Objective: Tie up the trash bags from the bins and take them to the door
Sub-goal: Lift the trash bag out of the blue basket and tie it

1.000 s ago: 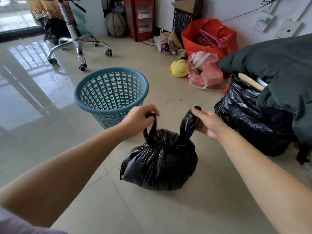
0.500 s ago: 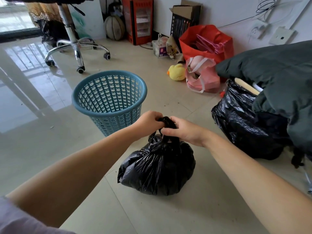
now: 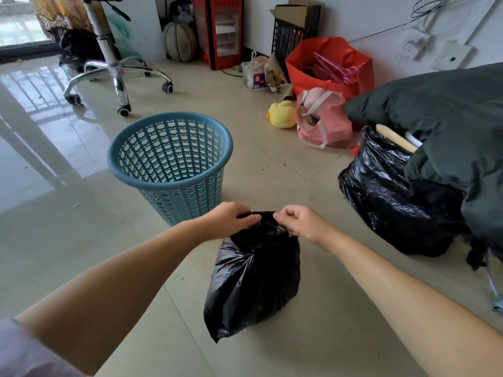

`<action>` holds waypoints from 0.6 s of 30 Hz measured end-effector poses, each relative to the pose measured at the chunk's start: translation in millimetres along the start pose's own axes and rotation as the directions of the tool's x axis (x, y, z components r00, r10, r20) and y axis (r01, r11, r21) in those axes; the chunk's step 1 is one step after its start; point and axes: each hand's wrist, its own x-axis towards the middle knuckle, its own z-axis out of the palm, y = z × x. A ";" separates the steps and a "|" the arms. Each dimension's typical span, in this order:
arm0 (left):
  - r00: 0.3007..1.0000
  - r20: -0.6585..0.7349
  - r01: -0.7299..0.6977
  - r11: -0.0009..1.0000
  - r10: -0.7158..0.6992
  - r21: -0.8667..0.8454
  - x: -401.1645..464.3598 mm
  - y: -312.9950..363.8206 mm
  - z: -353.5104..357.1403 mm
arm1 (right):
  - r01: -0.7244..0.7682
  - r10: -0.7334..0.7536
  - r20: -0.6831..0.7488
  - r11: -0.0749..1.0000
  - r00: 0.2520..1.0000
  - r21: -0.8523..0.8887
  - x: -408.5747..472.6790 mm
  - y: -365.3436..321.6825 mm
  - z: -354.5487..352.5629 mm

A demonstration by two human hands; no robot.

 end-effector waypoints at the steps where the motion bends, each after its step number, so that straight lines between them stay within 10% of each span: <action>1: 1.000 0.029 0.004 1.000 -0.004 0.025 -0.5 -3.3 5.4 | 0.076 -0.088 -0.038 0.966 0.995 -0.248 0.4 5.7 4.1; 9: 0.994 0.094 -0.086 0.954 0.062 0.286 3.0 -11.1 33.7 | 0.258 -0.240 0.138 0.591 0.961 -0.764 6.4 32.8 23.0; 18: 0.980 0.197 -0.048 0.984 0.013 0.174 -27.6 30.4 1.9 | 0.163 -0.044 0.178 0.656 0.983 -0.737 -31.5 -12.7 2.2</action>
